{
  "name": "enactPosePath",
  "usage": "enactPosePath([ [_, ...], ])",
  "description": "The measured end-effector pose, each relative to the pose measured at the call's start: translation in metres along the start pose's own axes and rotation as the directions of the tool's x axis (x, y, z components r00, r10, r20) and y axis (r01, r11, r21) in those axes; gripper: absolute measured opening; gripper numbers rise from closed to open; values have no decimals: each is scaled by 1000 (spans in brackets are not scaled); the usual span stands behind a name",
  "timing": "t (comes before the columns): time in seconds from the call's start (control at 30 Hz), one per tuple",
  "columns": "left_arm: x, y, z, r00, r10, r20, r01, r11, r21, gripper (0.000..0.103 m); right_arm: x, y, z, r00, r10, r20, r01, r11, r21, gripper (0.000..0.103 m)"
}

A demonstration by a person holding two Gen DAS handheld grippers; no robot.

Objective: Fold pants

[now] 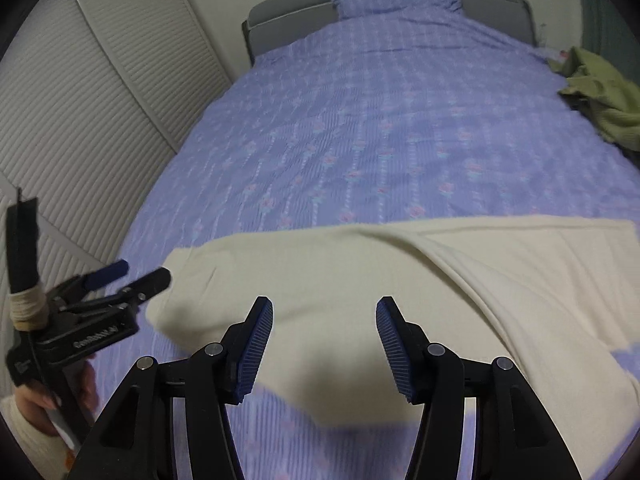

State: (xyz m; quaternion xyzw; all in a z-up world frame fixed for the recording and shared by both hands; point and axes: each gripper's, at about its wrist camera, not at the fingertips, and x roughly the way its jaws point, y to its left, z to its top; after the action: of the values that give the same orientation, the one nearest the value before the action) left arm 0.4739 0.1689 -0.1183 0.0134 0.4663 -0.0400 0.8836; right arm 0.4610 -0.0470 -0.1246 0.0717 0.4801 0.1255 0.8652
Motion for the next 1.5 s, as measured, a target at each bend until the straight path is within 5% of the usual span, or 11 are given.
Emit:
enactPosePath([
  [0.3, -77, -92, -56, 986, -164, 12, 158, 966, 204, 89, -110, -34, -75, 992, -126, 22, 124, 988, 92, 58],
  [0.63, -100, -210, -106, 979, -201, -45, 206, 954, 216, 89, -180, -120, -132, 984, -176, 15, 172, 977, 128, 58],
  [0.93, -79, -302, -159, 983, -81, -165, 97, 991, 89, 89, -169, -227, -169, 978, -147, -146, 150, 989, 5, 58],
  [1.1, -66, -335, -185, 969, -36, -246, 52, 997, 58, 89, -147, -265, -194, 958, -139, -252, 123, 989, -76, 58],
  [1.5, -14, -354, -209, 935, -24, -354, 24, 1000, -4, 89, -59, -285, -231, 887, -221, -405, 142, 966, -216, 58],
])
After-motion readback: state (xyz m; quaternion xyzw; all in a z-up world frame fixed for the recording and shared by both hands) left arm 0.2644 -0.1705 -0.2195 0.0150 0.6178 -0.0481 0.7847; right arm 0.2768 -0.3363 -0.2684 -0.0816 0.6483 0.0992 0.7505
